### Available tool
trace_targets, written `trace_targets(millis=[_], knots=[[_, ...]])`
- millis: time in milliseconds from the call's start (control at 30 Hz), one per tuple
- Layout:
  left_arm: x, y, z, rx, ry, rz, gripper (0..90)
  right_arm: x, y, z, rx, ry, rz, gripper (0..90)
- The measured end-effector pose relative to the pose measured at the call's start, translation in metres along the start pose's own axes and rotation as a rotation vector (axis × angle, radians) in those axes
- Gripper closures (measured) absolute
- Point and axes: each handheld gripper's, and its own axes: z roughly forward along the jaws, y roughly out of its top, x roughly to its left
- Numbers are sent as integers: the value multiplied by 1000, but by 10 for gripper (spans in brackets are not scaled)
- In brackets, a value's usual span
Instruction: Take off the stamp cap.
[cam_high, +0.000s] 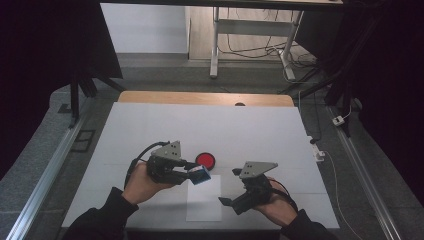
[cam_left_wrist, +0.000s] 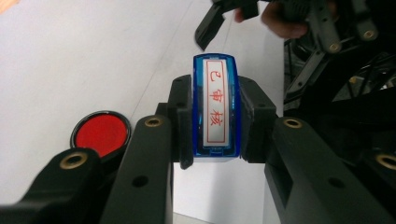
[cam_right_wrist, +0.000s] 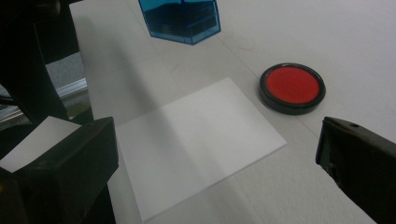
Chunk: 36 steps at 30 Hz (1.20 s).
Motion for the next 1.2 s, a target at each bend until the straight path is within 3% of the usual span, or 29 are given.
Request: trace_targets(millis=[233,733,1133,1200], knots=[[1,-1,0,-8,-14,5,696,3,8,10,15,29,-58,0],[0,-1,1,-7,-46,70,697,-3,20,33,-6,127,-39,0],[-2,-2,1,-23,-73,116,697,-4,26,40,-17,226,-108,369],[-3,-1,1,-21,-73,125,698,-5,27,41,-33,253,-98,404]])
